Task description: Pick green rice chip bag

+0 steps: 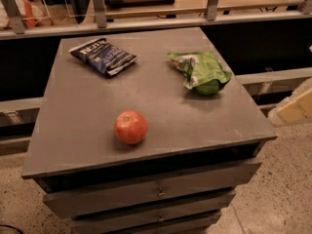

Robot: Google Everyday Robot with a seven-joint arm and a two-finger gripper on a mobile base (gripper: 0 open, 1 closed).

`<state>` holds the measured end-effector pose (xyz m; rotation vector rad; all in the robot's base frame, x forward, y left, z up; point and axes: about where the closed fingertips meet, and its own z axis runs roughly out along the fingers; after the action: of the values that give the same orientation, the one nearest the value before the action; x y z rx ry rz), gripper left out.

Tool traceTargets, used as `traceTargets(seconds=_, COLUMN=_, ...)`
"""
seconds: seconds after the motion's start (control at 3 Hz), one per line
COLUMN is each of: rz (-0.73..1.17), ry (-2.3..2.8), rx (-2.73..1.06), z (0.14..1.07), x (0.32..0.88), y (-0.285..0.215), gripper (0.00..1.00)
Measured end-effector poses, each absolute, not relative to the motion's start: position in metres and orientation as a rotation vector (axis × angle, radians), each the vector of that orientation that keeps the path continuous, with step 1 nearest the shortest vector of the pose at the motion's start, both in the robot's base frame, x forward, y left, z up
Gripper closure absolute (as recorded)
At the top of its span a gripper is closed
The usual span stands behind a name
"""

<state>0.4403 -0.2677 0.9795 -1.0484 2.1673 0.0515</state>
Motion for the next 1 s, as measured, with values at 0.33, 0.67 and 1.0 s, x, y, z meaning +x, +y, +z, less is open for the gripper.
traceTargets(seconds=0.33, rz=0.074, ry=2.11, rx=-0.896, z=0.973, x=0.45, y=-0.281, gripper=0.0)
traceTargets(seconds=0.67, rz=0.094, ry=2.091, rx=-0.796, z=0.962, x=0.46, y=-0.288, gripper=0.0)
traceTargets(seconds=1.0, rz=0.089, ry=2.085, rx=-0.79, z=0.963, x=0.462, y=-0.289, gripper=0.0)
